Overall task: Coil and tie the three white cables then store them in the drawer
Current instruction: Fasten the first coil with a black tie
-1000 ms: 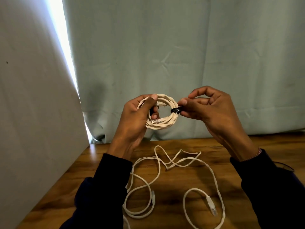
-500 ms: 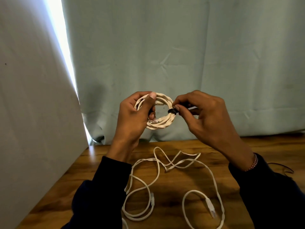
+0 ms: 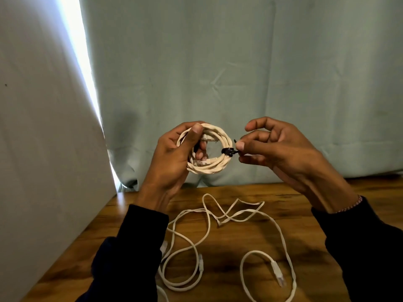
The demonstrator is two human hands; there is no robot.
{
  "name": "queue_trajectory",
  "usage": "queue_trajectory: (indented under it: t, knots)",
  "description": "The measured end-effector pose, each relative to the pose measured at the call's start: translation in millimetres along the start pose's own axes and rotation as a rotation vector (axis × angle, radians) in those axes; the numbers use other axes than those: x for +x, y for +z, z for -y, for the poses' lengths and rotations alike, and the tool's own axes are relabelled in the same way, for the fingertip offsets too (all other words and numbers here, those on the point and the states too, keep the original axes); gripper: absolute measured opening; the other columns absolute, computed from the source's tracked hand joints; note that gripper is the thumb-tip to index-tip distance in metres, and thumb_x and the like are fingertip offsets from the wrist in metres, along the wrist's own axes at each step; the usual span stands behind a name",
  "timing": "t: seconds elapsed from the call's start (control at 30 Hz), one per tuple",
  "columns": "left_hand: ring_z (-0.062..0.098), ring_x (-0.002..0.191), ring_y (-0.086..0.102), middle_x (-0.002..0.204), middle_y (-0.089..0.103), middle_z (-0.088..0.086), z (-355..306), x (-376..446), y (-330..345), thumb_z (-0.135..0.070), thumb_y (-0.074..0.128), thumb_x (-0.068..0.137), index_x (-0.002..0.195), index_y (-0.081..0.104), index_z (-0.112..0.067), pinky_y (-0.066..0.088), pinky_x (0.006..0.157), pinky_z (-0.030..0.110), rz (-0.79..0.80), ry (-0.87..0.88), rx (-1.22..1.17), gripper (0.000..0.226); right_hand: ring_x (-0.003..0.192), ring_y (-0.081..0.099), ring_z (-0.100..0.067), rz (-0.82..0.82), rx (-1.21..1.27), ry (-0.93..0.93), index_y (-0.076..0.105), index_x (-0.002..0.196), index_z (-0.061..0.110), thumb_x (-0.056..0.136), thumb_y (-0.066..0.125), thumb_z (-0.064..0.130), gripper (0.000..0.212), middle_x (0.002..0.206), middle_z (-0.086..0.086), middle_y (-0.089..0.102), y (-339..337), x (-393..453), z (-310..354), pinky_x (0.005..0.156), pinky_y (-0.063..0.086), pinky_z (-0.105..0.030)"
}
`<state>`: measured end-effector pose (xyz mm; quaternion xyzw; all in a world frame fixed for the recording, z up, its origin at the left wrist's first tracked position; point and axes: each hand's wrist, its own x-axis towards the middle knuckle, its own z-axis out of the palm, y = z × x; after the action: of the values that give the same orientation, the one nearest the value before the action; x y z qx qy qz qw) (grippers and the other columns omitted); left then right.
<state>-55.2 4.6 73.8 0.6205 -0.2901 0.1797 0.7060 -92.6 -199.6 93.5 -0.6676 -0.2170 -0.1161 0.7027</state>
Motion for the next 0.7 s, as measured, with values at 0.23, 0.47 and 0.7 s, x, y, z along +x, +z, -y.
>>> queue_trajectory:
  t: [0.23,0.47,0.7]
  knots:
    - [0.013,0.056,0.049,0.069,0.057,0.007,-3,-3,0,-0.031,0.059,0.089,0.106,0.072,-0.008,0.051,0.056,0.026,0.142,-0.010,-0.070,0.031,0.078,0.071,-0.022,0.107,-0.186,0.083,0.051,0.105,0.011,0.078,0.073,-0.008,0.039,0.078,-0.009,0.074,-1,-8,10,0.072,0.059,-0.033]
    - [0.012,0.054,0.047,0.068,0.056,0.007,-2,-3,1,-0.028,0.060,0.089,0.106,0.072,-0.006,0.050,0.056,0.026,0.174,-0.024,-0.081,0.030,0.070,0.066,-0.020,0.140,-0.181,0.143,0.050,0.107,0.011,0.079,0.069,-0.013,0.042,0.072,-0.008,0.067,-3,-8,10,0.068,0.057,-0.031]
    - [0.014,0.055,0.049,0.069,0.058,0.008,-5,-4,0,-0.030,0.061,0.088,0.103,0.073,-0.009,0.051,0.057,0.027,0.169,-0.015,0.014,0.029,0.063,0.064,-0.017,0.157,-0.301,0.141,0.051,0.108,0.013,0.079,0.070,-0.012,0.044,0.066,-0.004,0.064,-3,-8,10,0.071,0.059,-0.031]
